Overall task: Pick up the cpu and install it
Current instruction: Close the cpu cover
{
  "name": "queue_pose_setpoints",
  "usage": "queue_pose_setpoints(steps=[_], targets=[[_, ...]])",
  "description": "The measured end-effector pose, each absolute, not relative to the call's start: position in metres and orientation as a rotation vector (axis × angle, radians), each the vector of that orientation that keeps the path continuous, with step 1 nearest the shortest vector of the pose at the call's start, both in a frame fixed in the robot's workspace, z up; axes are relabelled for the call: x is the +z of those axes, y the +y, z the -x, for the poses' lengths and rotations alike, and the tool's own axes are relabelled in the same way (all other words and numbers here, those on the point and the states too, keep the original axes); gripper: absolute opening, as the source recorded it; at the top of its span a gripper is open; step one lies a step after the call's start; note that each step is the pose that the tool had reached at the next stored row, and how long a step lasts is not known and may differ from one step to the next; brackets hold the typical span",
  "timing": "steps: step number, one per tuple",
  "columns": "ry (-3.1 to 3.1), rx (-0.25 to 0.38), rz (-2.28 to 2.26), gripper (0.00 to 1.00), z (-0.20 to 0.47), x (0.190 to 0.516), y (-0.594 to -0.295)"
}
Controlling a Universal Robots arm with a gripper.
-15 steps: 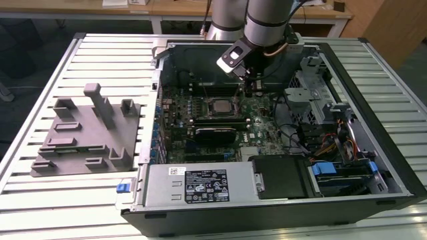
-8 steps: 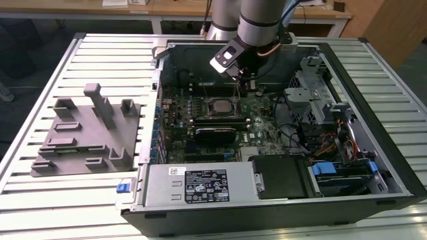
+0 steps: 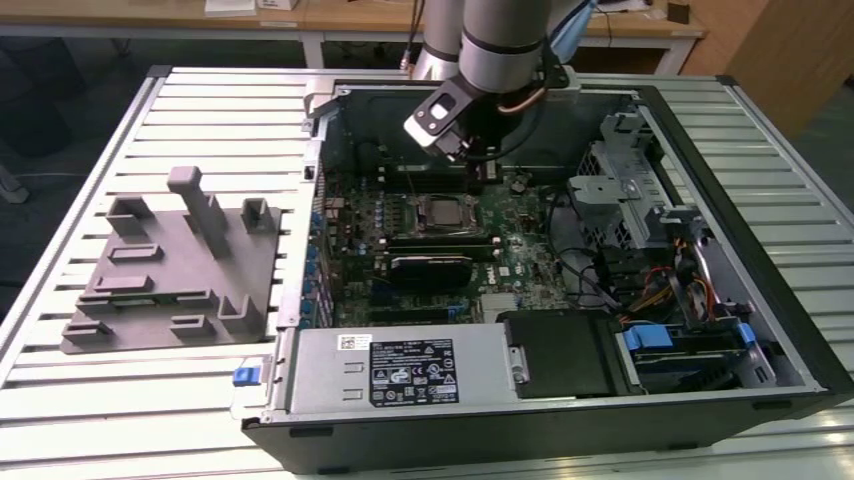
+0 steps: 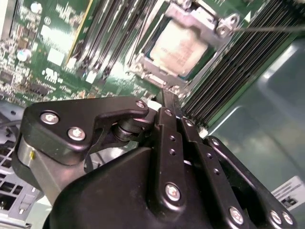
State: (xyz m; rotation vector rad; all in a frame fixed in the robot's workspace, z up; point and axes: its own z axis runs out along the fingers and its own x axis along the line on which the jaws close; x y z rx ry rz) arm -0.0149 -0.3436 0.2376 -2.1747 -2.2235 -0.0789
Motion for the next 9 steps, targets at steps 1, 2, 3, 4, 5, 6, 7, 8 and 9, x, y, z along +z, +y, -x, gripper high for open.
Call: queue_pose_setpoints(steps=[1,2,3,4,5,6,7,8,9], targets=[[-2.224,-0.079,2.175,0.11,0.017,0.237,-0.344],[-2.224,-0.079,2.174,0.11,0.02,0.237,-0.344],[-2.224,-0.078,2.175,0.11,0.023,0.237,-0.344],[-2.224,-0.078,2.175,0.11,0.026,0.236,-0.344],[-2.224,-0.079,2.174,0.11,0.028,0.236,-0.344],[-2.224,-0.079,2.174,0.11,0.03,0.235,-0.344],[-2.224,-0.079,2.174,0.11,0.032,0.235,-0.344],[-2.224,-0.079,2.174,0.11,0.034,0.235,-0.344],[-2.224,-0.078,2.174,0.11,0.036,0.234,-0.344]])
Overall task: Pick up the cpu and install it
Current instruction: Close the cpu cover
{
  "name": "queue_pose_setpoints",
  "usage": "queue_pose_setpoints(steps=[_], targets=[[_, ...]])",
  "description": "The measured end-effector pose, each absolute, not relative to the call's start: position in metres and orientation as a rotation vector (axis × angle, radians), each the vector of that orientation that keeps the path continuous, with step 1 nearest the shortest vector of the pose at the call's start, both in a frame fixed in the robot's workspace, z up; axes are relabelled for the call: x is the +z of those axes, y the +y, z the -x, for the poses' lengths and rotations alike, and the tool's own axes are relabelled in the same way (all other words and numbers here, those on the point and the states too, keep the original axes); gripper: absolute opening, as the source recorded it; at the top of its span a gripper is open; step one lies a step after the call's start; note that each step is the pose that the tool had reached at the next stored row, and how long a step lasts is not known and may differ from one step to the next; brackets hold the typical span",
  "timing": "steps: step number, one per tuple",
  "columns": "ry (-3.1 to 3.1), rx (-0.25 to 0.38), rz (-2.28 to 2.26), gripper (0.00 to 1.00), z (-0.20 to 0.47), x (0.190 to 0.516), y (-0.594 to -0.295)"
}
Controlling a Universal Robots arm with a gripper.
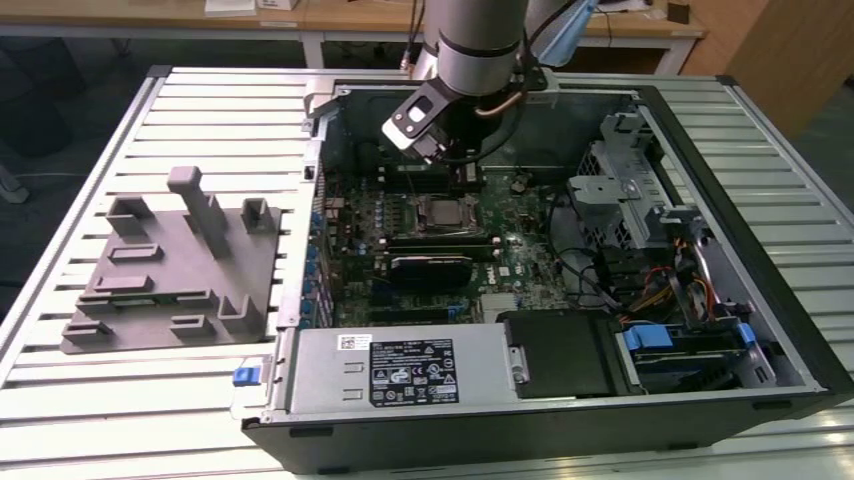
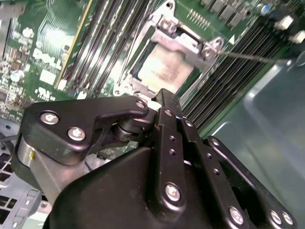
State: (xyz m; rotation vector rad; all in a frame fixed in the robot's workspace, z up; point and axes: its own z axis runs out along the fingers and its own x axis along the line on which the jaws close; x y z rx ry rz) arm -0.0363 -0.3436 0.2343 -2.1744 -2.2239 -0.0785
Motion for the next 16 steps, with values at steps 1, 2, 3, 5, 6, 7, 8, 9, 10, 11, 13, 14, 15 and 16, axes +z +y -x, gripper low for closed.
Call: queue_pose_setpoints(steps=[1,2,3,5,6,7,8,9,10,11,13,14,15,16], targets=[[-2.224,-0.079,2.174,0.11,0.038,0.234,-0.344],[-2.224,-0.079,2.174,0.11,0.039,0.234,-0.344],[-2.224,-0.079,2.174,0.11,0.041,0.233,-0.344],[-2.224,-0.079,2.174,0.11,0.044,0.233,-0.344],[-2.224,-0.079,2.174,0.11,0.045,0.233,-0.344],[-2.224,-0.079,2.174,0.11,0.047,0.232,-0.344],[-2.224,-0.079,2.174,0.11,0.049,0.232,-0.344],[-2.224,-0.079,2.174,0.11,0.051,0.231,-0.344],[-2.224,-0.079,2.174,0.11,0.053,0.231,-0.344],[-2.224,-0.079,2.174,0.11,0.054,0.23,-0.344],[-2.224,-0.078,2.174,0.11,0.057,0.228,-0.344],[-2.224,-0.079,2.174,0.11,0.058,0.227,-0.344],[-2.224,-0.079,2.174,0.11,0.059,0.227,-0.344],[-2.224,-0.079,2.174,0.11,0.061,0.226,-0.344]])
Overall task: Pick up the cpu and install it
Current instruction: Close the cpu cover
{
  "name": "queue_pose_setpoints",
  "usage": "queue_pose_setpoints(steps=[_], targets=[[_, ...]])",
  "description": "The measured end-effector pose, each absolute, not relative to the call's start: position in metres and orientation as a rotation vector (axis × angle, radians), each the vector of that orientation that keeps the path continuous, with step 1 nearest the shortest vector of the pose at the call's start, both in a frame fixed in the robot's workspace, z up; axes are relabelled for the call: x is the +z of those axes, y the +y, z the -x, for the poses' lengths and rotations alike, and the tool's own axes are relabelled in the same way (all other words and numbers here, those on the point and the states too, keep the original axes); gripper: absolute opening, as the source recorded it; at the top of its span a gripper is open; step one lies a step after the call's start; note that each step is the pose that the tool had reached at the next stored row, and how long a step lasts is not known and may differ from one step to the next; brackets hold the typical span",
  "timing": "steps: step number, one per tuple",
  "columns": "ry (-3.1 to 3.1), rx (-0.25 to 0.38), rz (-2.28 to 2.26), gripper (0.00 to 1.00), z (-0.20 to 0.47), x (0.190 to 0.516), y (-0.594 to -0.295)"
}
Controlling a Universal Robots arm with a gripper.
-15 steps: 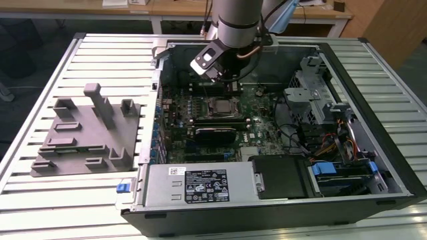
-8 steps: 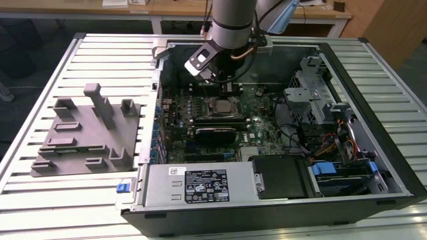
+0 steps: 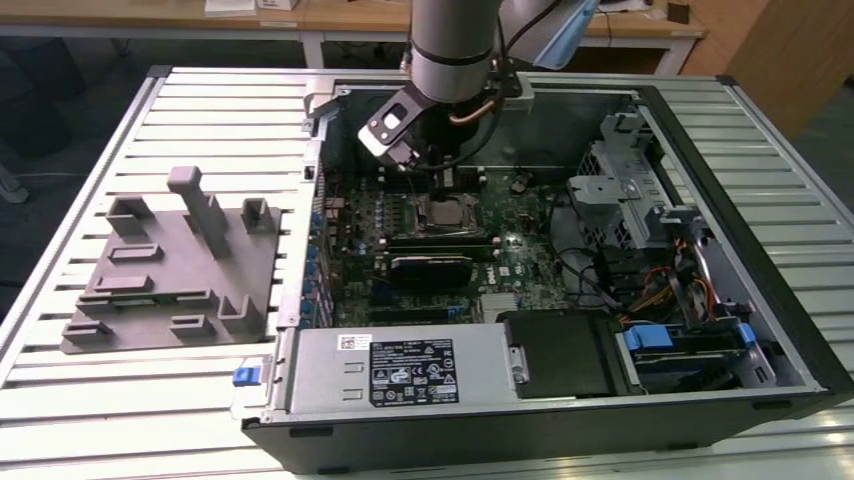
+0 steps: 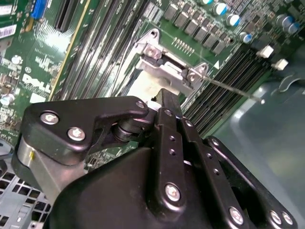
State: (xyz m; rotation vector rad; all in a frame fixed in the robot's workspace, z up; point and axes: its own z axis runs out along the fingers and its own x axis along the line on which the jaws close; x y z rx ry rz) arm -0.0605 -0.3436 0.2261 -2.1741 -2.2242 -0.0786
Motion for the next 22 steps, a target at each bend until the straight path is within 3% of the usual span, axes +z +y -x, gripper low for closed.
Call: queue_pose_setpoints(steps=[22], targets=[[-2.225,-0.079,2.173,0.11,0.072,0.203,-0.344]])
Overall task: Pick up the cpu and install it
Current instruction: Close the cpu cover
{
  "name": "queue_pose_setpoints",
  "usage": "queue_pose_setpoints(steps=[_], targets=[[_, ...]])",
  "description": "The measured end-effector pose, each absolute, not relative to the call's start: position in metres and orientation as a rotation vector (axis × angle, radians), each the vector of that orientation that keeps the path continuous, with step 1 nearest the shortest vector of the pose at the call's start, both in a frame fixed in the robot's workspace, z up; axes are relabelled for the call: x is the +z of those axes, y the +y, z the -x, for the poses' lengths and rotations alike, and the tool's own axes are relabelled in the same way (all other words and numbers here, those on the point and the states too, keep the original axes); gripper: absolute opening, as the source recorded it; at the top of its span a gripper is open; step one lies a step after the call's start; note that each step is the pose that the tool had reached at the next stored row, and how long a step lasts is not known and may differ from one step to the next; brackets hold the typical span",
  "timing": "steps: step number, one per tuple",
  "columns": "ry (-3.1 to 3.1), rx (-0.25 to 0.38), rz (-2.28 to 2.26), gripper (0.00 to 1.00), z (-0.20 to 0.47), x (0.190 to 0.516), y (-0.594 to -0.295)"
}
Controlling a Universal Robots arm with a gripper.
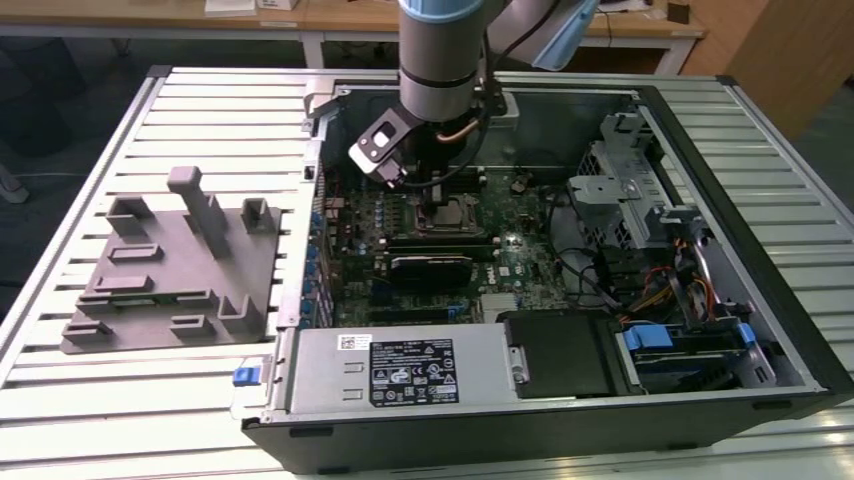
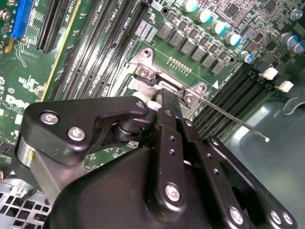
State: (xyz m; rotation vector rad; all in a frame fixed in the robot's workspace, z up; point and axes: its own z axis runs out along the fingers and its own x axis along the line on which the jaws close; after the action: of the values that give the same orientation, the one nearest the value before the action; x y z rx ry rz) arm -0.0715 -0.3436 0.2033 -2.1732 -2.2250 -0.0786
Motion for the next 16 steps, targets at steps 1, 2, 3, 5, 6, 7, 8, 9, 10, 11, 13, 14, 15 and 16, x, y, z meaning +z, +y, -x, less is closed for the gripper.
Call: queue_pose_setpoints(steps=[1,2,3,5,6,7,8,9,10,11,13,14,15,16], targets=[[-2.225,-0.079,2.173,0.11,0.0715,0.2021,-0.3436],[-2.225,-0.079,2.173,0.11,0.0715,0.2011,-0.3436],[-2.225,-0.079,2.173,0.11,0.0715,0.2003,-0.3436],[-2.225,-0.078,2.173,0.11,0.0715,0.1992,-0.3436],[-2.225,-0.078,2.173,0.11,0.0716,0.1988,-0.3437],[-2.225,-0.078,2.173,0.11,0.0716,0.1985,-0.3437],[-2.225,-0.077,2.173,0.11,0.0716,0.1982,-0.3437],[-2.225,-0.077,2.173,0.11,0.0715,0.1979,-0.3437],[-2.225,-0.078,2.173,0.11,0.0712,0.1978,-0.3436],[-2.225,-0.078,2.173,0.11,0.0707,0.1977,-0.3436],[-2.225,-0.078,2.173,0.11,0.0697,0.1976,-0.3436],[-2.225,-0.079,2.173,0.11,0.0695,0.1976,-0.3436],[-2.225,-0.079,2.173,0.11,0.0694,0.1979,-0.3436],[-2.224,-0.08,2.173,0.11,0.0693,0.1984,-0.3435]])
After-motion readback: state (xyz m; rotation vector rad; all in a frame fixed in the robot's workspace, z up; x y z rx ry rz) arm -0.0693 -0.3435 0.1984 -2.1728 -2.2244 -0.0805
